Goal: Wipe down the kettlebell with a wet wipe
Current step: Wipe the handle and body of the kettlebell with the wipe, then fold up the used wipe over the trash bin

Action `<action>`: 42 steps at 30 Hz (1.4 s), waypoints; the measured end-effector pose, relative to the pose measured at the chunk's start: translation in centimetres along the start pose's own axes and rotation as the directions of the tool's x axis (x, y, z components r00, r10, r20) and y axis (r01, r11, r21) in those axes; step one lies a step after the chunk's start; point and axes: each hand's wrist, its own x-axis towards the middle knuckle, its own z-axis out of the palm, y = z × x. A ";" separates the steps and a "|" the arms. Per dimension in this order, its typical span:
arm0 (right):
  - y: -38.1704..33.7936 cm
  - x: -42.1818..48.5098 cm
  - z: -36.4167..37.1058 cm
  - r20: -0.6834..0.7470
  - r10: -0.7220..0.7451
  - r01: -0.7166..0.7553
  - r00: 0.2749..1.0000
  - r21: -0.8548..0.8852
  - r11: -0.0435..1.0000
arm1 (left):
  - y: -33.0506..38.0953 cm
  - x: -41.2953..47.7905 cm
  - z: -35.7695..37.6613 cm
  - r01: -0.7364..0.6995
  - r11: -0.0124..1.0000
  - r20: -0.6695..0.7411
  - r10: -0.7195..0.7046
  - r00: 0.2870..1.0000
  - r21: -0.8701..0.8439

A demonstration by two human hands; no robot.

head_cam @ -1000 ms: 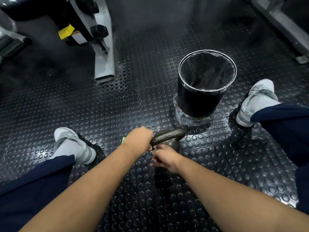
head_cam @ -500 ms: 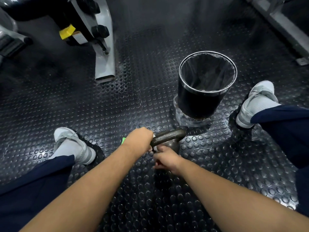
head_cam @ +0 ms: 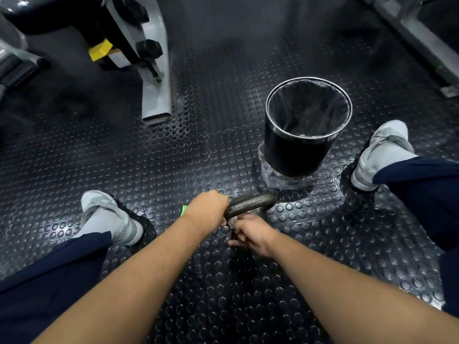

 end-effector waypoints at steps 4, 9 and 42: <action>-0.4 -0.1 0.6 0.004 -0.084 0.077 0.996 -0.459 0.885 | 0.2 0.0 -0.2 0.005 1.000 0.022 -0.005 1.000 -0.012; -0.6 -1.1 1.4 0.127 0.036 -0.054 0.991 0.145 0.988 | 0.0 0.0 0.1 -0.005 1.000 -0.019 0.006 1.000 0.026; -2.9 -3.3 -2.8 0.040 -0.047 0.055 0.998 -0.214 0.975 | -2.2 -1.2 1.9 0.065 0.905 -0.015 -0.079 0.997 -0.420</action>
